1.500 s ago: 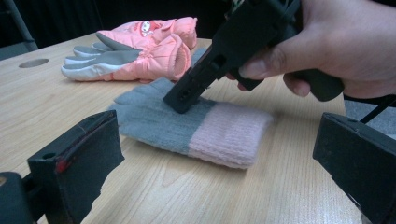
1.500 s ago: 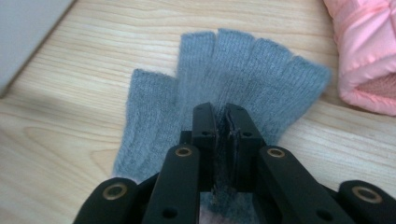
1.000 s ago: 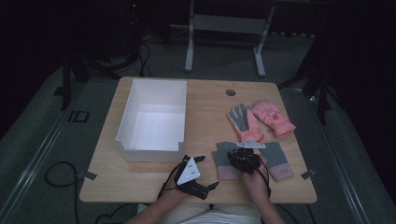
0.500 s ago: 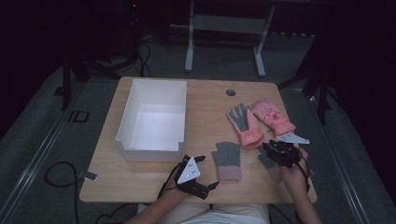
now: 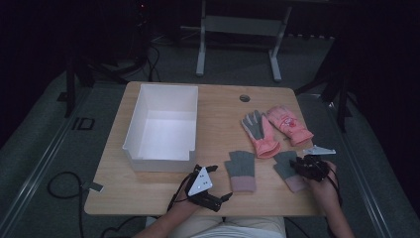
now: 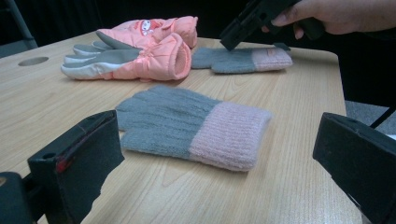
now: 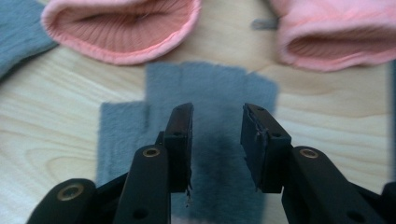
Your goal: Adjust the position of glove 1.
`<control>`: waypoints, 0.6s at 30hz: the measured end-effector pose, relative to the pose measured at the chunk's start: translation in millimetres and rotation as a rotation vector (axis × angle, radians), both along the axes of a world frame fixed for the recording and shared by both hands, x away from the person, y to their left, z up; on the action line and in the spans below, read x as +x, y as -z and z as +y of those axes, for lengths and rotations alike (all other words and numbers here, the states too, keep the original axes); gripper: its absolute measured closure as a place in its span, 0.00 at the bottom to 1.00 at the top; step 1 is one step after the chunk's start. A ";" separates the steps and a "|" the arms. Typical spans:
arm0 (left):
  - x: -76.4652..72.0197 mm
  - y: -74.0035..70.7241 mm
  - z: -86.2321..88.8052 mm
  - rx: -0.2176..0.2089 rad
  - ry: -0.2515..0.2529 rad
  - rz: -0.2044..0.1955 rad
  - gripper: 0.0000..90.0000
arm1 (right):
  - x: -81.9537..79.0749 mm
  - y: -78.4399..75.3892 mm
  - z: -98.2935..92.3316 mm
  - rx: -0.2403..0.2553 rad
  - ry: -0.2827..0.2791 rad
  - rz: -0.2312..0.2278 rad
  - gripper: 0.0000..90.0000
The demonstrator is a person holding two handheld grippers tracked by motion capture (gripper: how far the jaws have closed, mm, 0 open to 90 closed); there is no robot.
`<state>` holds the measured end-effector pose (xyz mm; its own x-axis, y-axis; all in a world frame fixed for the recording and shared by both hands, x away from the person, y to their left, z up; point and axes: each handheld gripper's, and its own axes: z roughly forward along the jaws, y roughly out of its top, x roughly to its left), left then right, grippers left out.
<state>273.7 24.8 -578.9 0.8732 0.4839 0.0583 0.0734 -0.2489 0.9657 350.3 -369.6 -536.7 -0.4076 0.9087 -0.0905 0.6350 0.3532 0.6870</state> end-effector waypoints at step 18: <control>-1.2 0.0 -0.4 0.008 -0.001 -0.014 0.01 | -7.4 -4.7 12.1 0.020 0.126 0.022 0.95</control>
<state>272.4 24.3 -578.9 0.8717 0.4843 0.0749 0.0598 -0.2569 0.9646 342.9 -357.5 -532.0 -0.2914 0.9545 -0.0636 0.6888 0.2555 0.6784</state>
